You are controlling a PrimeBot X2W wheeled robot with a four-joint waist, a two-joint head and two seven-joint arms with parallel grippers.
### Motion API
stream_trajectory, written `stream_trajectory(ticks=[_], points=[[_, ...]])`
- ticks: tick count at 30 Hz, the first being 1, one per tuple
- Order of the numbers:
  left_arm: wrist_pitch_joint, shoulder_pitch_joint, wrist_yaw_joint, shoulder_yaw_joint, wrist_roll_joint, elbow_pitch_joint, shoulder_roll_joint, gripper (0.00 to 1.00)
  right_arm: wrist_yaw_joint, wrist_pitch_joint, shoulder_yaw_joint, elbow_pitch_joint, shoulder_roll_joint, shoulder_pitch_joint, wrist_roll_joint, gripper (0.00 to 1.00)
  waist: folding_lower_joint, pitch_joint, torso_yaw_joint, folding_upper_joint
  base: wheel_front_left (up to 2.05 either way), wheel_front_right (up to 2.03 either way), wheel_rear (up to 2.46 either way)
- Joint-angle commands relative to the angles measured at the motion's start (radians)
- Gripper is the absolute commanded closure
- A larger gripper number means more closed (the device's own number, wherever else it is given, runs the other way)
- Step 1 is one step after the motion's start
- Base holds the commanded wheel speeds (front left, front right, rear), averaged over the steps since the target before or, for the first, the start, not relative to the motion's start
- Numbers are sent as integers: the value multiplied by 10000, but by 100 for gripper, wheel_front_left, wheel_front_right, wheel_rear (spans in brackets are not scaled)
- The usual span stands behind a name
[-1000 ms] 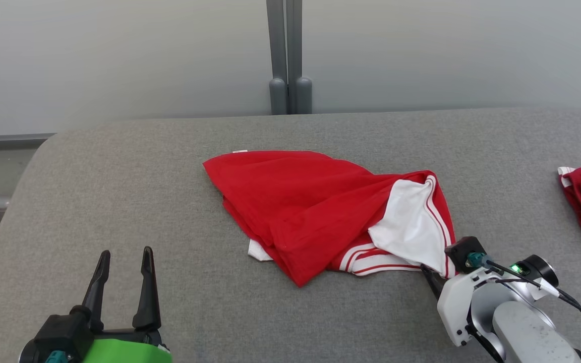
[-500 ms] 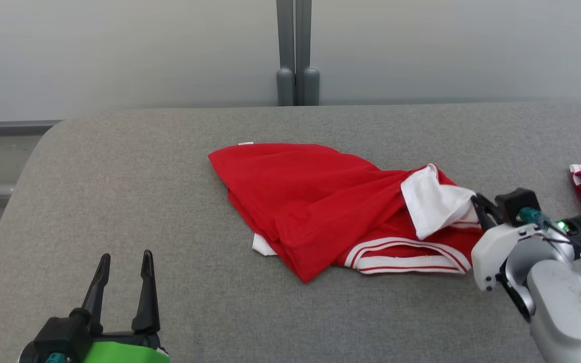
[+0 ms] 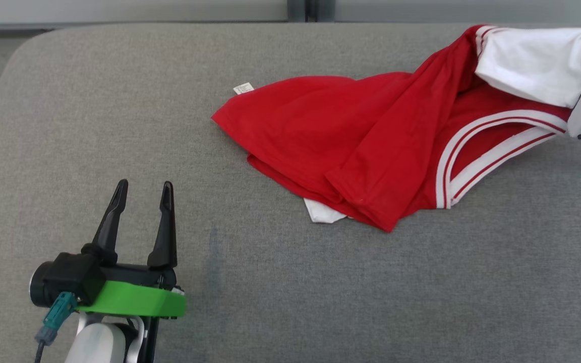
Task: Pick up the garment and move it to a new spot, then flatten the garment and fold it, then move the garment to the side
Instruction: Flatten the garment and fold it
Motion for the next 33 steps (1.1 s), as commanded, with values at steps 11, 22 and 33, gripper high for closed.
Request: stream_trajectory(ticks=[11,22,33], points=[[-26,-375,-245,21,185,568,-260,0,-2,-1394,176,2622,182,-1176,209,0,0,654,623,-1,0,0,0],[-7,622,-229,224,103,1012,-44,0,-2,-1790,1204,189,1347,1398,1232,0,0,-1654,-523,-1,0,0,0],[80,1419,-57,194,-143,825,-105,0,-2,-1788,1004,-3381,1555,5047,1897,0,0,-2658,-1311,-1,0,0,0]])
